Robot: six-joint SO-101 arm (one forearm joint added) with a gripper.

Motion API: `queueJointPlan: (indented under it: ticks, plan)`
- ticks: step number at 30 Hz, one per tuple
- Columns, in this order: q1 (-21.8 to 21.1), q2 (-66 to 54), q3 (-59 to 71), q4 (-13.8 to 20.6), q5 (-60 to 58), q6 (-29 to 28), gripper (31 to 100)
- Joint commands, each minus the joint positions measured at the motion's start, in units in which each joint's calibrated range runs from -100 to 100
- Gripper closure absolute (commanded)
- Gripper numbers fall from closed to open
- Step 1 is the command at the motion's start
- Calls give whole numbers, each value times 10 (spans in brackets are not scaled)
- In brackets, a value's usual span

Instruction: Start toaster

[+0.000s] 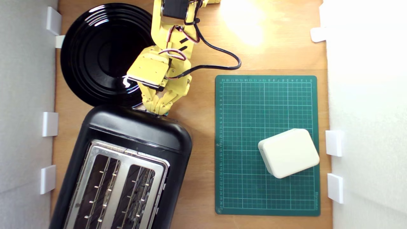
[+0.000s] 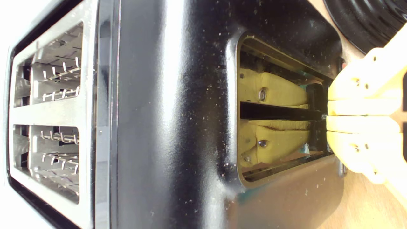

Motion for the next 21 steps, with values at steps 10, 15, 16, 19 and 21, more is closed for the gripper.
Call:
queueJointPlan:
  ticks: [10, 15, 16, 19, 21]
  plan:
    - [-1, -43, 4, -2, -3, 1, 989]
    - [-4, -78, 4, 0, -3, 1, 989]
    - [-4, -85, 4, 0, -3, 1, 989]
    - [-4, -106, 3, 2, -3, 1, 989]
    - [-4, -123, 3, 4, -2, 1, 989]
